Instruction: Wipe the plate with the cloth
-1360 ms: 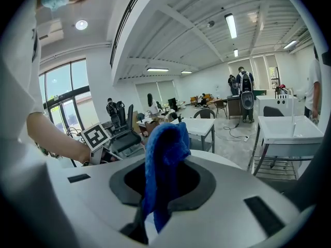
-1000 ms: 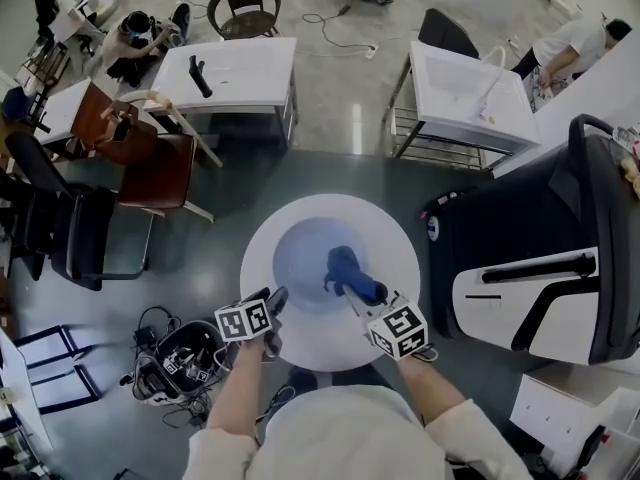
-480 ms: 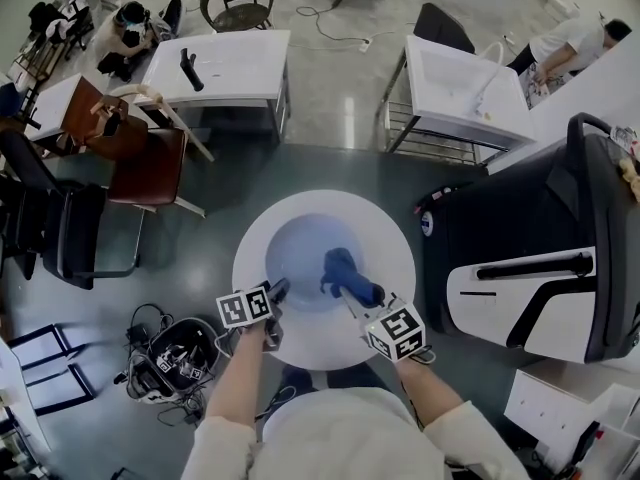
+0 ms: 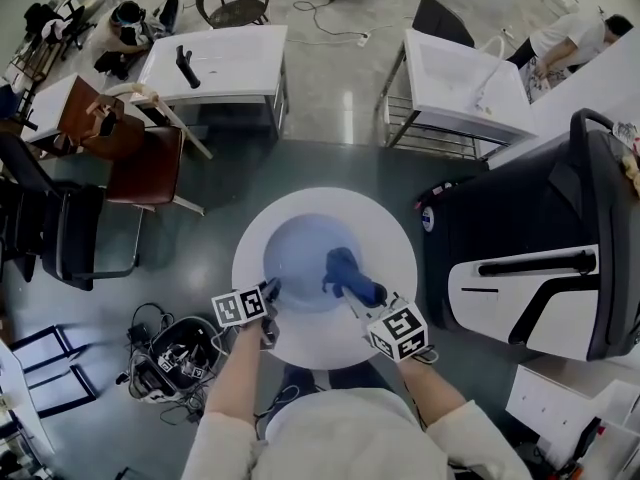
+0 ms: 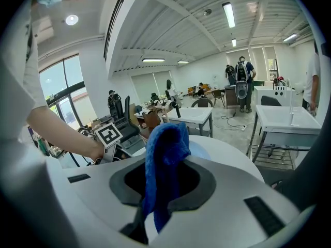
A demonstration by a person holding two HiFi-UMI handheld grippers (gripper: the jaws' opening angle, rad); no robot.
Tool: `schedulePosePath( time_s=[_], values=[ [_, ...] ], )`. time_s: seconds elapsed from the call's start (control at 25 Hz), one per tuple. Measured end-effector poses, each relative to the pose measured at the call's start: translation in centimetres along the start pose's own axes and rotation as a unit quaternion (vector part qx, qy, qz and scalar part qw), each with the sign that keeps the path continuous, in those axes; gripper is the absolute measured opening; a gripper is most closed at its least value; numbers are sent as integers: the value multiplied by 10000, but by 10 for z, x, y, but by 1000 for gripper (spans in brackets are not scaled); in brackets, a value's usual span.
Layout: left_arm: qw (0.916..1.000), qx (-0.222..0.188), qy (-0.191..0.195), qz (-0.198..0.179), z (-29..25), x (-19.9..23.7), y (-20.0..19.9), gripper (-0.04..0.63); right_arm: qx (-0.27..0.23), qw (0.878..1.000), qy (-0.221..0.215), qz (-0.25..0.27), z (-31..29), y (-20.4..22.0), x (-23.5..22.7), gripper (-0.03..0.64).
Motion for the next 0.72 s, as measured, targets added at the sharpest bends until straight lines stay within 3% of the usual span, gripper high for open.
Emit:
schedulePosePath(
  time_s=[0.2, 0.72],
  values=[
    [9977, -23, 439, 526, -6, -4, 4, 49, 67, 10000, 1, -41, 0, 5, 1, 94],
    [9973, 371, 586, -251, 14, -33, 2, 46, 19, 9998, 204, -59, 10, 5, -6, 94]
  ],
)
Point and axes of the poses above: the fingertips, and each gripper's own axes: z backward along the fingers, x to its left, y out of its underside, the point moved 4 cm from there along z, backward along the fingers, and after that the axes turned 6 degrees about z, right-handed, at the moved point
